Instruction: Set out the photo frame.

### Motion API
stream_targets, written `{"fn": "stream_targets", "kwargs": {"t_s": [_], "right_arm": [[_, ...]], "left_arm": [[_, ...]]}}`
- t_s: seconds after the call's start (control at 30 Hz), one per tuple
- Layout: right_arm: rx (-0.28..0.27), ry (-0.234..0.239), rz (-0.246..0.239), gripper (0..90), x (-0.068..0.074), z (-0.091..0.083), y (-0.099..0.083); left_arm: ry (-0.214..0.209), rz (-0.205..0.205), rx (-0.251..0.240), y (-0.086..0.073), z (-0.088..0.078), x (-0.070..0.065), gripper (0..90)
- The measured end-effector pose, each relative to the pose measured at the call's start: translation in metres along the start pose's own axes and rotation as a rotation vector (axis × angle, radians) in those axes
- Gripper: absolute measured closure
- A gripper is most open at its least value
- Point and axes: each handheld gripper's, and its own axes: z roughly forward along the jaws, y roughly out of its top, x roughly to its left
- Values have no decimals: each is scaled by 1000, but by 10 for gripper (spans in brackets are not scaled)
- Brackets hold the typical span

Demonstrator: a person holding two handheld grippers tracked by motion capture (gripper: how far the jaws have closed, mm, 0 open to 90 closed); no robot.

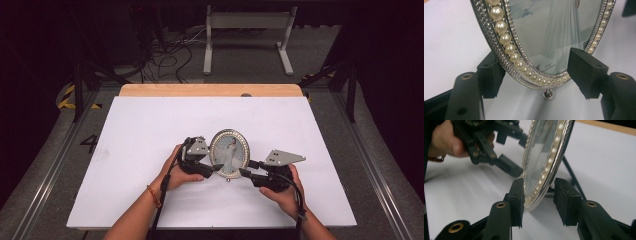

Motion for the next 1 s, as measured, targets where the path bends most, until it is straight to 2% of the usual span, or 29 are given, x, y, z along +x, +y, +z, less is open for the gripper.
{"fn": "stream_targets", "kwargs": {"t_s": [0.07,0.17,0.23,0.37,0.57,0.67,0.83,1.0], "right_arm": [[-30,-7,19,660,-1,-1,2],[-34,-37,24,731,-3,1,3],[-35,-20,35,761,-4,3,2],[-32,-24,25,763,-6,6,4],[-38,-16,48,759,-10,10,5],[-41,-12,55,754,-12,11,6],[-44,-14,47,739,-10,14,8],[-48,-21,51,708,-10,16,8]], "left_arm": [[3,1,3,0,-1,1,413],[-9,-4,0,-1,-5,2,494],[-3,3,10,-2,-7,1,526],[0,1,27,-3,-11,0,542],[2,6,45,-4,-19,-7,556],[17,19,53,-6,-22,-13,550],[26,6,57,-10,-25,-19,543],[42,16,64,-10,-27,-28,530]]}}
